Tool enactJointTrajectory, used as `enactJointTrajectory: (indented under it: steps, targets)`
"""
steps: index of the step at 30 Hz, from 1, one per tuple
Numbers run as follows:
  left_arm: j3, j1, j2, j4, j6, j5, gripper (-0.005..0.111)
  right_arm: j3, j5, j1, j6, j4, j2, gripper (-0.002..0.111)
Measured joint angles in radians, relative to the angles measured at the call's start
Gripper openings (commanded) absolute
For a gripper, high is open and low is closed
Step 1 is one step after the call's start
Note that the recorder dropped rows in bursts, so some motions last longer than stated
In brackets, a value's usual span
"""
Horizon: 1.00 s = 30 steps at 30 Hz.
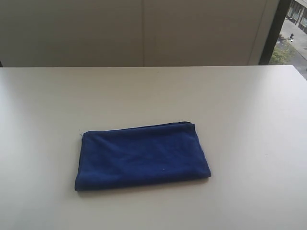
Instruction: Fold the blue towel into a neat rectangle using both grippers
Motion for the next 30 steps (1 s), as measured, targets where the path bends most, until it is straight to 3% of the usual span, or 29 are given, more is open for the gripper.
enactJointTrajectory:
  steps: [30]
  targets:
    - [0.000,0.000,0.000,0.000,0.000,0.000,0.000,0.000,0.000,-0.057,0.000,0.000,0.000,0.000]
